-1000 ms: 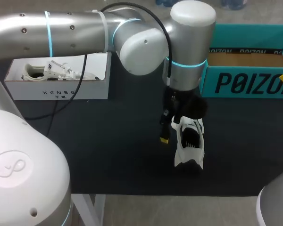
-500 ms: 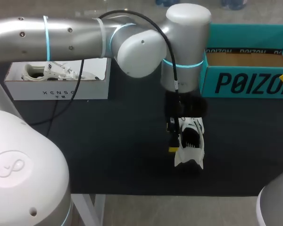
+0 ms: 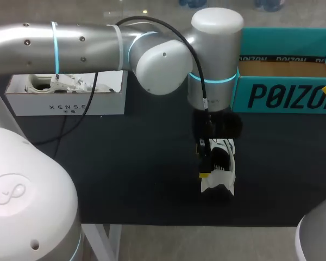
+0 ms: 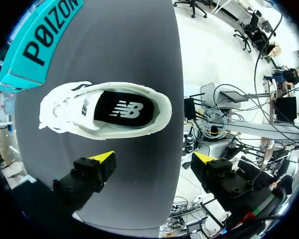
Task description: Take the shoe out of the shoebox, open the shoe tongue, remove and reinsert the insole, then place the shoe into the shoebox
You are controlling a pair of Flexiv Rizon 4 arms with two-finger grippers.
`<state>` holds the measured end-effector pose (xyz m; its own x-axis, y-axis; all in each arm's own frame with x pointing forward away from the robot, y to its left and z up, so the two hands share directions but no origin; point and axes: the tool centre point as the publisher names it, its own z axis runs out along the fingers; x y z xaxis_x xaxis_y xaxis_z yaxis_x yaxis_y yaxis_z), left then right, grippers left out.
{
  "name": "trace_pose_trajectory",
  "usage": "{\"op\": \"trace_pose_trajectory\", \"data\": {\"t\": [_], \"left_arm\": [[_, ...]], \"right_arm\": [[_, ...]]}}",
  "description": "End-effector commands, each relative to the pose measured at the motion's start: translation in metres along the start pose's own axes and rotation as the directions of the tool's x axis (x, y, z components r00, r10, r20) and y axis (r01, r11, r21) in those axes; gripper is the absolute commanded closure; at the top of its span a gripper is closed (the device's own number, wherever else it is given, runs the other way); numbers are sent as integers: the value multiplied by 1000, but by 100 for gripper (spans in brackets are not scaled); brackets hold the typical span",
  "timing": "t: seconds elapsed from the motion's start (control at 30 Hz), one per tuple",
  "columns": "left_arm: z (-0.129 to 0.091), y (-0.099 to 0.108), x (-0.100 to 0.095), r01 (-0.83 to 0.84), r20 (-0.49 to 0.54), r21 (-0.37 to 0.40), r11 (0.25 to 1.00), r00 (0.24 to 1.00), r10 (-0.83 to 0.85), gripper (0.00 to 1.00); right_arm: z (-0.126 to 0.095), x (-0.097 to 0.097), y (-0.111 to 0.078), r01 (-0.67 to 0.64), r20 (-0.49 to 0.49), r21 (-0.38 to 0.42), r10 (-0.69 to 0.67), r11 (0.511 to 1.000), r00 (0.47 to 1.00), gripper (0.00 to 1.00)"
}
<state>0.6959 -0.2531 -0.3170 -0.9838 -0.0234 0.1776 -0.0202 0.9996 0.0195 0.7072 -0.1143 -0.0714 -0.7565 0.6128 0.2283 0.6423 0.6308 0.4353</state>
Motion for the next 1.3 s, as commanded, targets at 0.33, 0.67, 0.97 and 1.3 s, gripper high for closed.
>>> {"op": "trace_pose_trajectory", "data": {"t": [0.33,0.67,0.97,1.3], "left_arm": [[13,-43,33,-20,17,-21,1000,1000,21,0],[25,-42,35,-18,23,-25,1000,1000,18,0],[40,-46,26,-80,103,-25,996,991,82,0],[50,-51,15,-130,112,-20,991,985,131,0]], "right_arm": [[0,-1,2,-1,-3,6,1,1000,1000,0],[0,-1,2,-1,-3,6,1,1000,1000,0],[0,-1,2,-1,-3,6,1,1000,1000,0],[0,-1,2,-1,-3,6,1,1000,1000,0]]}}
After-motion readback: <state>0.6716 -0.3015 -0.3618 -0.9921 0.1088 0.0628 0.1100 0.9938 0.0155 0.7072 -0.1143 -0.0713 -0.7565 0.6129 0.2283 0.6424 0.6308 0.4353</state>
